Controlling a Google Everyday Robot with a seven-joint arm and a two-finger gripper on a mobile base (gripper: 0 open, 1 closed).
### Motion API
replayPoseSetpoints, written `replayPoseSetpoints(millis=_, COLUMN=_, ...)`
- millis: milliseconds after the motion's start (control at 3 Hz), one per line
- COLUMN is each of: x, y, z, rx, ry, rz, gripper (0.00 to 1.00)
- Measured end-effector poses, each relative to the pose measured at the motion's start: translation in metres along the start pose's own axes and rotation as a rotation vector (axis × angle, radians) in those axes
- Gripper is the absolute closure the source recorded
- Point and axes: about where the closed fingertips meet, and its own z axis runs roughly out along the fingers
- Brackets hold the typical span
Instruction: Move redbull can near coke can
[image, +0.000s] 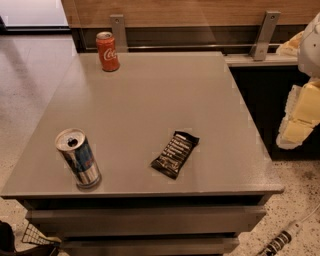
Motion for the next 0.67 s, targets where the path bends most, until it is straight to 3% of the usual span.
replayPoseSetpoints(millis=333, x=0.000, y=0.000, z=0.000, rx=0.000, ry=0.000, rz=0.000, gripper=0.00)
replayPoseSetpoints(millis=667, x=-0.015, y=0.012, z=0.002, rx=-0.005, ry=-0.066, rz=-0.030, gripper=0.00)
